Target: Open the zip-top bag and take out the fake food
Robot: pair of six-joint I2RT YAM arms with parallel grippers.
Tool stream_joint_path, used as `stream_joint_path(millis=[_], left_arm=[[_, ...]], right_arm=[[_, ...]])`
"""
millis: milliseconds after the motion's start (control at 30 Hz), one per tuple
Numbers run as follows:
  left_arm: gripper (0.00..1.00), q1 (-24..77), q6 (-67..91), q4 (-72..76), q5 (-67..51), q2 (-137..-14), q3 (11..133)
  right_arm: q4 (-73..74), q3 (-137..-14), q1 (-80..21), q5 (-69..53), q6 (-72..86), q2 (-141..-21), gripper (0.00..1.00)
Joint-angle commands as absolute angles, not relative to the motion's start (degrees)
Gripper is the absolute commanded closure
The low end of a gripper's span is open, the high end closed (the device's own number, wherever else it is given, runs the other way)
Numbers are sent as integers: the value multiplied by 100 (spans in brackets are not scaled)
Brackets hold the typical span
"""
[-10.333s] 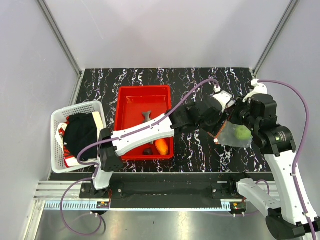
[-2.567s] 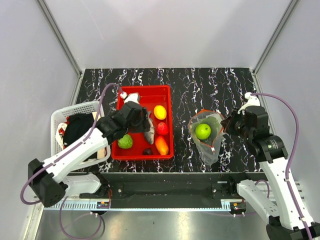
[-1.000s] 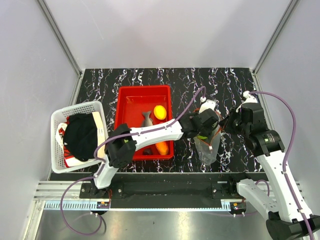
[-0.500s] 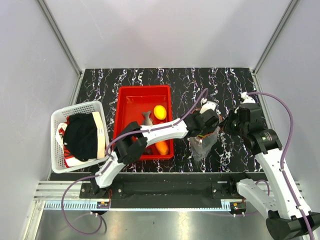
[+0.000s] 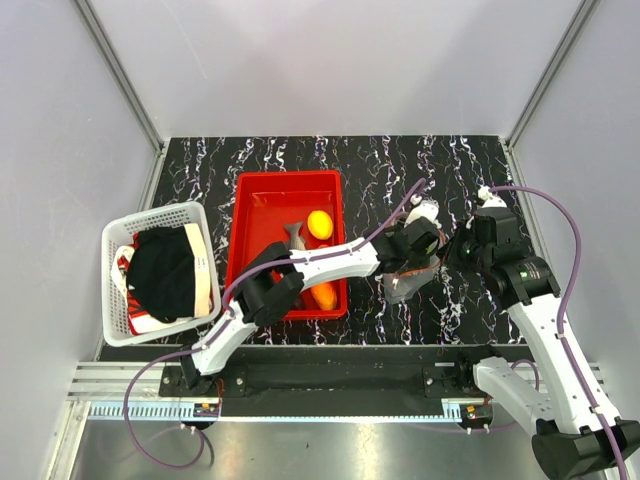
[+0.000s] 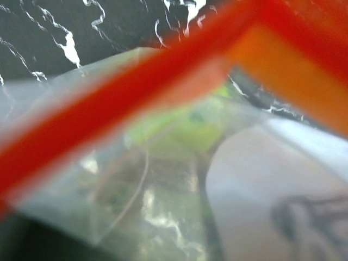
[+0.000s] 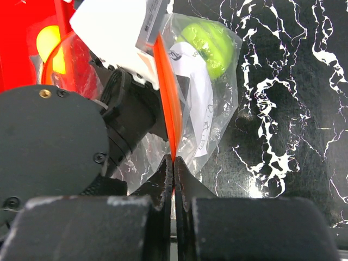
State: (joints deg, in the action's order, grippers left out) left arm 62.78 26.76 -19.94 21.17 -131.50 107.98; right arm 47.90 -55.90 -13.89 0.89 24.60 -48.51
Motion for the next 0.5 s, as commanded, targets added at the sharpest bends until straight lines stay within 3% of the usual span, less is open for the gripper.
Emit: stream_joint_path(millis=[0,133,167,467], left_arm=[[66,6223,2391,-1433,2338,-13105,10767],[97,6223,2399,-1362,2452,-12692,10407],[100,6223,2417,-1354,2443,-12604,10302],[100,6381,2925,-1529,2197,-11365,9231]], right_arm=[[4685,-5686,-1397,123,2382,-4816,100],[4702,-5757,-1397,193,2338,-4843,100],[4702,-5766,-1389,211,2329,-4851,100],[4816,-5941,-1397,-199,2346,-4685,100]])
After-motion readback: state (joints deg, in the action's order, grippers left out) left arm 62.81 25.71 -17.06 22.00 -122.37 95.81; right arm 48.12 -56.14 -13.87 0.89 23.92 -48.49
